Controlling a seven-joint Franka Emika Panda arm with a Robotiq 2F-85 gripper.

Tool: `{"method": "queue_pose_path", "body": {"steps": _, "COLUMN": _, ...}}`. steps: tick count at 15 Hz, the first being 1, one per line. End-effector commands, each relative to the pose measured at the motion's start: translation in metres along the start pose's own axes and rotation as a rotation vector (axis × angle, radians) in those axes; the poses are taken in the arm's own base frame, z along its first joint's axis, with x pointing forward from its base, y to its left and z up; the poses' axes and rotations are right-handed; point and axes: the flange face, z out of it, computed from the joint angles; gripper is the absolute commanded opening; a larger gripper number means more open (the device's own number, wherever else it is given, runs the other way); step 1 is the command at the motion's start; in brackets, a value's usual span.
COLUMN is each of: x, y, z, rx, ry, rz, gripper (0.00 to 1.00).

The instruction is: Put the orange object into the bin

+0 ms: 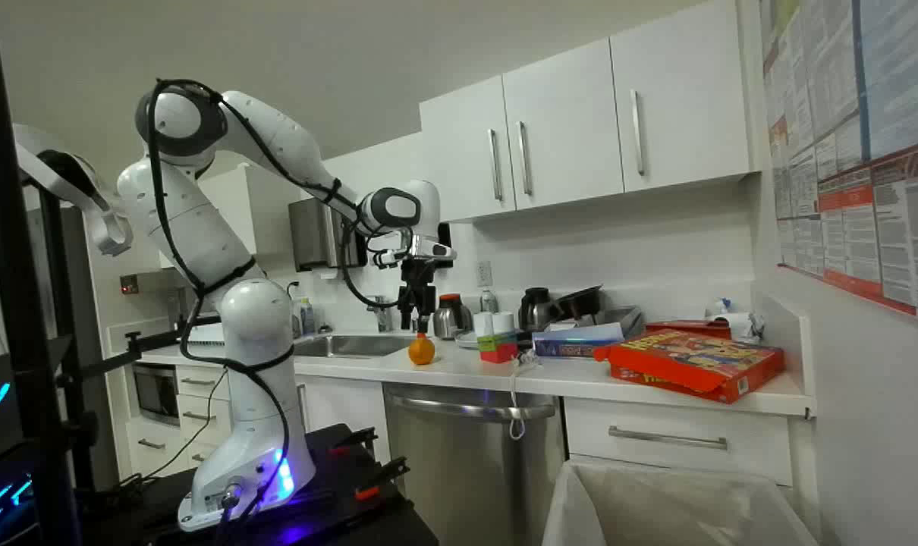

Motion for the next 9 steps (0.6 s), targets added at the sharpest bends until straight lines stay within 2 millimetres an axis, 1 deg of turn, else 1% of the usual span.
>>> {"method": "queue_pose_path", "body": {"steps": 1, "x": 0.003, "y": 0.000, "z": -0.004, "rx": -0.001, "ry": 0.020, "rz": 0.000, "gripper": 1.00}}
{"method": "queue_pose_path", "body": {"steps": 3, "x": 0.007, "y": 0.000, "z": -0.020, "rx": -0.001, "ry": 0.055, "rz": 0.001, "gripper": 1.00}}
{"method": "queue_pose_path", "body": {"steps": 4, "x": 0.007, "y": 0.000, "z": -0.024, "rx": -0.001, "ry": 0.065, "rz": 0.001, "gripper": 1.00}}
{"method": "queue_pose_path", "body": {"steps": 9, "x": 0.007, "y": 0.000, "z": -0.027, "rx": -0.002, "ry": 0.071, "rz": 0.001, "gripper": 1.00}}
